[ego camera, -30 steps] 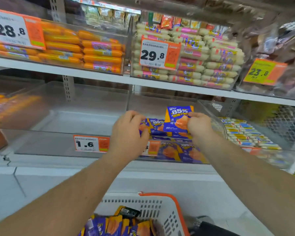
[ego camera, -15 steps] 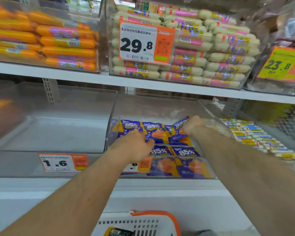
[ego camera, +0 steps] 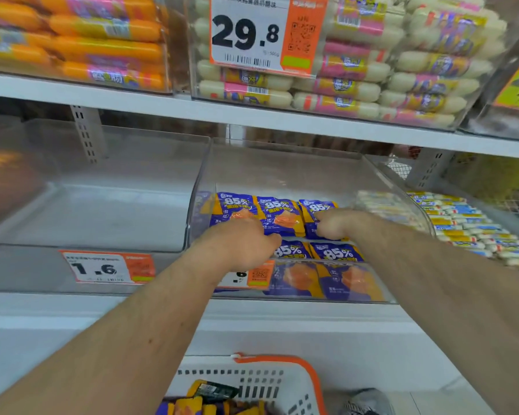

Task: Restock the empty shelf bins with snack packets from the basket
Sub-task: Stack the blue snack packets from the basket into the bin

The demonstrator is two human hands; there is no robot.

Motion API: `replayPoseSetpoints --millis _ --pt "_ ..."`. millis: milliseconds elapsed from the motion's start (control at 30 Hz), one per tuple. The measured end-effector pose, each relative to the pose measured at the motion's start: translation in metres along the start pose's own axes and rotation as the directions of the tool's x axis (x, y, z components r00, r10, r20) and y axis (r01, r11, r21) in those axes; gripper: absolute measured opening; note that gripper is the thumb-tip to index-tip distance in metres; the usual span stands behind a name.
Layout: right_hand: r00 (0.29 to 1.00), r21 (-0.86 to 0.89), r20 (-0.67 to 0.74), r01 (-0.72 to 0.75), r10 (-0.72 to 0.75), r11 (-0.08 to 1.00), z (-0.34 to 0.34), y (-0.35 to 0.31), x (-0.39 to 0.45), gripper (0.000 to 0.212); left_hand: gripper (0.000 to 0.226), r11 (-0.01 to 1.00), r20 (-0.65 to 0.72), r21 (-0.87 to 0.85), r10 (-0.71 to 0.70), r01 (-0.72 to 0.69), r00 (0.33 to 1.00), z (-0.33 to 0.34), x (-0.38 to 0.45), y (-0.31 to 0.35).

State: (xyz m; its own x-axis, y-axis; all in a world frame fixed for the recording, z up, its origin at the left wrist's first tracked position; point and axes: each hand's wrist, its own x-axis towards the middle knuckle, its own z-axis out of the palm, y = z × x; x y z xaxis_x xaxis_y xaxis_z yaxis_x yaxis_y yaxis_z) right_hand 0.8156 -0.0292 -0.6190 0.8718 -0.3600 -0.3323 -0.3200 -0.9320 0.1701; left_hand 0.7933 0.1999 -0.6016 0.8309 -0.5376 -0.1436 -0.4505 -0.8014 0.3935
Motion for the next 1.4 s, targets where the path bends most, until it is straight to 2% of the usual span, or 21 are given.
replayPoseSetpoints --millis 200,300,400,500,533,567,633,667,700,733,767,833,867,900,967,1000,1067,1133,1200,1300,1400 --pt "1.0 0.112 0.022 0.013 -0.015 0.994 0.001 0.001 -0.002 0.054 0.047 1.0 0.055 -0.029 0.002 -0.001 0.998 -0.001 0.003 -0.002" --pt "1.0 0.111 0.019 0.0 -0.002 0.994 -0.003 -0.002 -0.011 0.054 0.043 0.999 0.007 -0.036 0.006 -0.005 1.0 0.001 0.004 -0.003" --pt "1.0 0.101 -0.008 0.009 -0.008 0.995 -0.012 -0.012 -0.029 0.048 0.029 0.995 -0.197 -0.081 0.04 -0.057 0.98 0.001 -0.006 -0.002" --pt "0.98 0.217 -0.199 0.013 0.031 0.976 -0.02 -0.027 -0.057 0.037 0.024 0.954 -0.512 -0.189 0.105 -0.232 0.853 0.005 -0.03 -0.001" --pt "0.937 0.263 -0.342 0.02 0.074 0.964 -0.019 -0.033 -0.068 0.033 0.022 0.926 -0.591 -0.219 0.125 -0.307 0.797 0.007 -0.042 -0.002" --pt "0.842 0.269 -0.527 0.042 0.111 0.962 -0.016 -0.039 -0.083 0.029 0.022 0.898 -0.66 -0.223 0.146 -0.378 0.737 0.009 -0.052 -0.004" --pt "0.492 0.229 -0.863 0.17 0.119 0.959 -0.004 -0.054 -0.115 0.021 0.022 0.861 -0.758 -0.187 0.18 -0.474 0.627 0.02 -0.075 -0.015" --pt "0.318 0.202 -0.942 0.264 0.113 0.943 0.006 -0.062 -0.129 0.018 0.021 0.852 -0.773 -0.194 0.172 -0.486 0.611 0.029 -0.088 -0.022" --pt "0.192 0.174 -0.975 0.359 0.11 0.917 0.017 -0.071 -0.143 0.017 0.02 0.848 -0.764 -0.235 0.141 -0.475 0.63 0.04 -0.102 -0.031" --pt "0.128 0.156 -0.986 0.434 0.111 0.887 0.031 -0.081 -0.152 0.018 0.017 0.847 -0.732 -0.296 0.095 -0.442 0.674 0.054 -0.115 -0.041" --pt "0.122 0.161 -0.986 0.489 0.115 0.858 0.047 -0.093 -0.159 0.018 0.016 0.847 -0.682 -0.358 0.048 -0.392 0.729 0.069 -0.127 -0.053" --pt "0.239 0.222 -0.965 0.551 0.103 0.804 0.087 -0.12 -0.166 0.017 0.016 0.861 -0.544 -0.44 -0.03 -0.255 0.838 0.1 -0.148 -0.077" --pt "0.36 0.279 -0.93 0.555 0.076 0.783 0.11 -0.133 -0.167 0.017 0.017 0.867 -0.469 -0.464 -0.064 -0.184 0.881 0.115 -0.157 -0.09" --pt "0.536 0.362 -0.844 0.529 0.027 0.767 0.132 -0.144 -0.167 0.017 0.018 0.864 -0.402 -0.488 -0.097 -0.123 0.91 0.128 -0.165 -0.1" --pt "0.88 0.467 -0.454 0.366 -0.137 0.805 0.171 -0.16 -0.167 0.017 0.019 0.853 -0.295 -0.521 -0.155 -0.023 0.943 0.149 -0.179 -0.117" --pt "0.953 0.452 -0.205 0.296 -0.225 0.842 0.193 -0.165 -0.167 0.017 0.018 0.85 -0.247 -0.526 -0.18 0.024 0.952 0.158 -0.185 -0.122" --pt "0.928 0.41 0.186 0.224 -0.321 0.884 0.233 -0.174 -0.173 0.017 0.014 0.844 -0.156 -0.527 -0.206 0.095 0.966 0.173 -0.196 -0.131" --pt "0.863 0.358 0.381 0.192 -0.331 0.914 0.266 -0.18 -0.184 0.014 0.01 0.84 -0.089 -0.525 -0.213 0.136 0.973 0.185 -0.202 -0.138" --pt "0.824 0.245 0.459 0.241 -0.331 0.939 0.286 -0.184 -0.193 0.009 0.01 0.837 -0.039 -0.515 -0.235 0.182 0.971 0.191 -0.206 -0.142" --pt "0.784 0.115 0.493 0.371 -0.377 0.922 0.3 -0.183 -0.203 0.031 0.014 0.831 0.03 -0.509 -0.246 0.227 0.969 0.199 -0.21 -0.14" --pt "0.756 0.053 0.528 0.426 -0.387 0.903 0.305 -0.182 -0.205 0.024 0.013 0.827 0.076 -0.507 -0.238 0.243 0.968 0.206 -0.214 -0.137"
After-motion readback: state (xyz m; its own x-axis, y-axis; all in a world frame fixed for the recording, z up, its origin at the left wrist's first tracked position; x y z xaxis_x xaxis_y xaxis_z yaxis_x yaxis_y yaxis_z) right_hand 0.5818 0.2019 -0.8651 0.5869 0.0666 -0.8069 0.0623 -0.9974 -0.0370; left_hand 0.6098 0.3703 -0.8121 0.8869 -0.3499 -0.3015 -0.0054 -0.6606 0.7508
